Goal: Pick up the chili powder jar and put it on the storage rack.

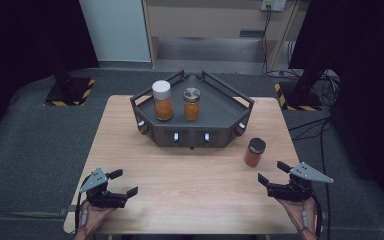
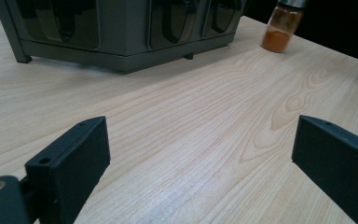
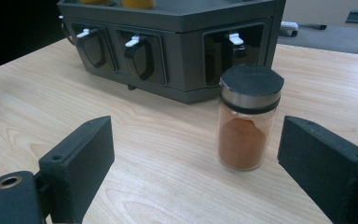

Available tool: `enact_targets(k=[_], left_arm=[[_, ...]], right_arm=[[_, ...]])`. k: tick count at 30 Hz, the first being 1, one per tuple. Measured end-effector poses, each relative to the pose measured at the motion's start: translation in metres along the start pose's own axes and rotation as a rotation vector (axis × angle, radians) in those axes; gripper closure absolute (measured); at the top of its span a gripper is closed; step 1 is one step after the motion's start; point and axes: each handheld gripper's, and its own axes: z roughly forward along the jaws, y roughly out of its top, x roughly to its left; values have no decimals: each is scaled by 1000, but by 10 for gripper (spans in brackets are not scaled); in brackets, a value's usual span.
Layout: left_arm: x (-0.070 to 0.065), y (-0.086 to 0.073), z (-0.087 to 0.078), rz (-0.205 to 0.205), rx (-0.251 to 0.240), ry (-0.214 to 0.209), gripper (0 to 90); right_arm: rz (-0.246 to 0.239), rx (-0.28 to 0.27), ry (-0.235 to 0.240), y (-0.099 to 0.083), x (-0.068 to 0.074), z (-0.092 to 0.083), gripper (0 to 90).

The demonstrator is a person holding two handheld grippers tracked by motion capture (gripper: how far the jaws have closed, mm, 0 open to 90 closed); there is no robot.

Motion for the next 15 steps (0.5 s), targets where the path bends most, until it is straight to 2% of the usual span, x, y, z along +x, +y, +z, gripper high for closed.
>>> enact_targets(k=[15], left_arm=[[0, 0, 0, 0, 3, -1, 34]], right_arm=[[3, 39, -24, 22, -9, 21, 105]])
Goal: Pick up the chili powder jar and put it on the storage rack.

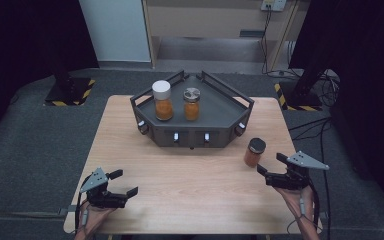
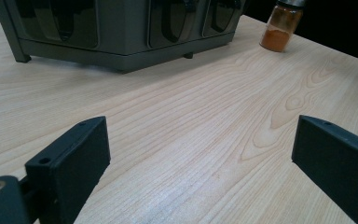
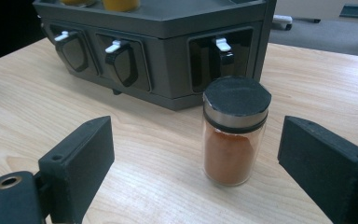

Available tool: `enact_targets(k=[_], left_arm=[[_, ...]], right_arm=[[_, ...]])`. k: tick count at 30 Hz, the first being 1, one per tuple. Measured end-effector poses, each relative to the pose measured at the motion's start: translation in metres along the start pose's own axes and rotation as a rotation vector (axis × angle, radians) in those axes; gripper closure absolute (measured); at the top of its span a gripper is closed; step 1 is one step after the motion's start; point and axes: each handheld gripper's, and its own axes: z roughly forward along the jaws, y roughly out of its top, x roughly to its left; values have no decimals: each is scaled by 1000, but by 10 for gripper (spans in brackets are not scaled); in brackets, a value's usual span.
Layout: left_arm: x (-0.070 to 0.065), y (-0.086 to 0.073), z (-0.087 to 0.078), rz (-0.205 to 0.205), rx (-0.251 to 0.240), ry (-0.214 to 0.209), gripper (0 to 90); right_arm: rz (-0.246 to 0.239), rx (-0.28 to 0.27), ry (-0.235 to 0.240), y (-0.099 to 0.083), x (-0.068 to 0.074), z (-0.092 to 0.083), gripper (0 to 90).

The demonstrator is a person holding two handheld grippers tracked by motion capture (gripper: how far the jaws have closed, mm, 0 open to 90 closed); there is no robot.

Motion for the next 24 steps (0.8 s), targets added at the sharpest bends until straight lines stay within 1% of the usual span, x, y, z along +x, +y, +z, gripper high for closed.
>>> enact_targets(k=[8, 10, 24], left_arm=[[0, 0, 0, 0, 1, -1, 34], [0, 0, 0, 0, 1, -1, 34], [0, 0, 0, 0, 3, 0, 34]], right_arm=[[0, 26, -8, 10, -4, 13, 105], [-11, 33, -16, 13, -4, 16, 107], [3, 66, -36, 25, -13, 44, 108]])
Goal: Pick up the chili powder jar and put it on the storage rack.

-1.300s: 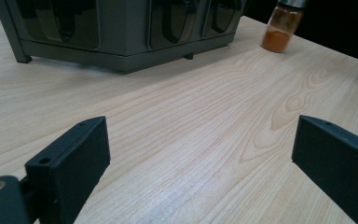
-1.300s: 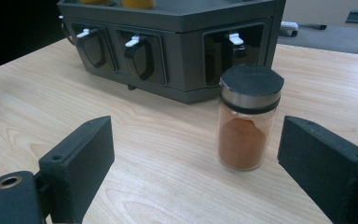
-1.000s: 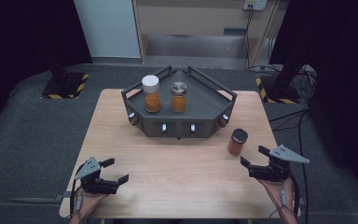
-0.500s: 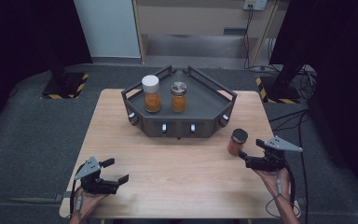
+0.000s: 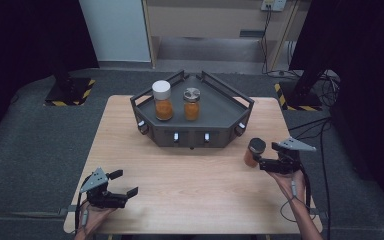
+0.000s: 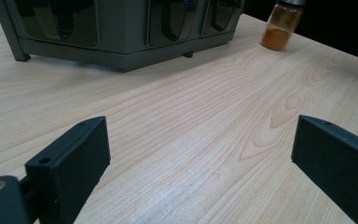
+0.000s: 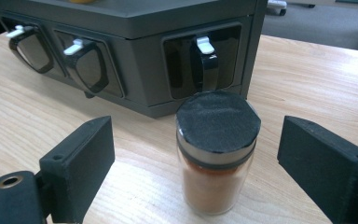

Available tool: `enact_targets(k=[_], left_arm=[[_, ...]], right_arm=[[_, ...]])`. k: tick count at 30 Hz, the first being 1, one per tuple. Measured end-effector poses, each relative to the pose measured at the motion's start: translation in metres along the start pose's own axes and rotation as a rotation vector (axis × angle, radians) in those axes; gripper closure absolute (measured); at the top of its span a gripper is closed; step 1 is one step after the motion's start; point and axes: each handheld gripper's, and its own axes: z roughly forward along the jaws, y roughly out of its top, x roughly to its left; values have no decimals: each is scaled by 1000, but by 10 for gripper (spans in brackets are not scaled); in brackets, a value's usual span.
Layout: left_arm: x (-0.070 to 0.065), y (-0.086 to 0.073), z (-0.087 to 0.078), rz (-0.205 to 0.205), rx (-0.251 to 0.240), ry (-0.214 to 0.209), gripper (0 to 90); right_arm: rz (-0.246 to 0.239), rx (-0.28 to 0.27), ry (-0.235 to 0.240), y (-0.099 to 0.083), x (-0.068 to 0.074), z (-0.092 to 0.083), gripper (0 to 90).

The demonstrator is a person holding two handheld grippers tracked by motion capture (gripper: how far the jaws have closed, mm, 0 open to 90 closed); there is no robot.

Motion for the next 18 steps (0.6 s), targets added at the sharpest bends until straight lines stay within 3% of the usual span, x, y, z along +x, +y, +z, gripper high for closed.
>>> enact_targets(k=[18], left_arm=[[0, 0, 0, 1, 1, 2, 35]], right_arm=[[23, 56, -21, 9, -8, 37, 124]])
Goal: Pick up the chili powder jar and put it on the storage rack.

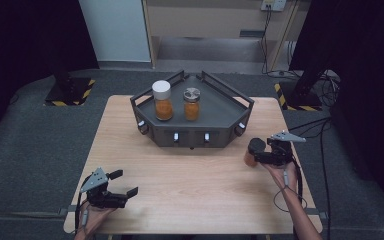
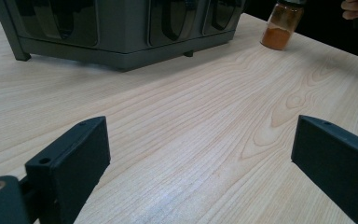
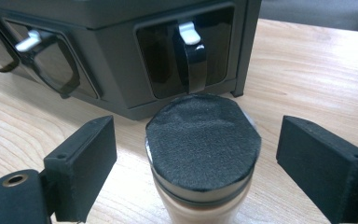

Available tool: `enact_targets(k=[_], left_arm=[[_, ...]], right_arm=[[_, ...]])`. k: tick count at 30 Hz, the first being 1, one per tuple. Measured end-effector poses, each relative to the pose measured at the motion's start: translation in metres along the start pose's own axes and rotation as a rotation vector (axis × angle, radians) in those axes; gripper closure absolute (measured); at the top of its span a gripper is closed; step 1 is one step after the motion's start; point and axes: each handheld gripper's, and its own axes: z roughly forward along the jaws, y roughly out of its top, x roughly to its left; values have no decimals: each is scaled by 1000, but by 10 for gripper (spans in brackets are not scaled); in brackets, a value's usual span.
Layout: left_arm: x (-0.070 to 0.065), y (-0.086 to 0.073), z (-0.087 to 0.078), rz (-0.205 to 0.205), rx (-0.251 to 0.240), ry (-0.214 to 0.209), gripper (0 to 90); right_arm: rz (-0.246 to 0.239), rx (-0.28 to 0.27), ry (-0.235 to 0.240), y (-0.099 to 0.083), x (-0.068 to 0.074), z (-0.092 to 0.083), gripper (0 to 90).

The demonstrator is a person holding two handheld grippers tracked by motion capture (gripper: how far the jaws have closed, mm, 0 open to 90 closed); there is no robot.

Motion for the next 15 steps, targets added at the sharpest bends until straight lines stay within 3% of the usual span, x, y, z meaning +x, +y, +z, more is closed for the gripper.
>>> enact_targets(k=[8, 15], left_arm=[[0, 0, 0, 0, 0, 1, 35], [0, 0, 0, -1, 0, 1, 35]], right_arm=[[14, 1, -14, -2, -2, 11, 171], [38, -4, 9, -4, -8, 18, 230]])
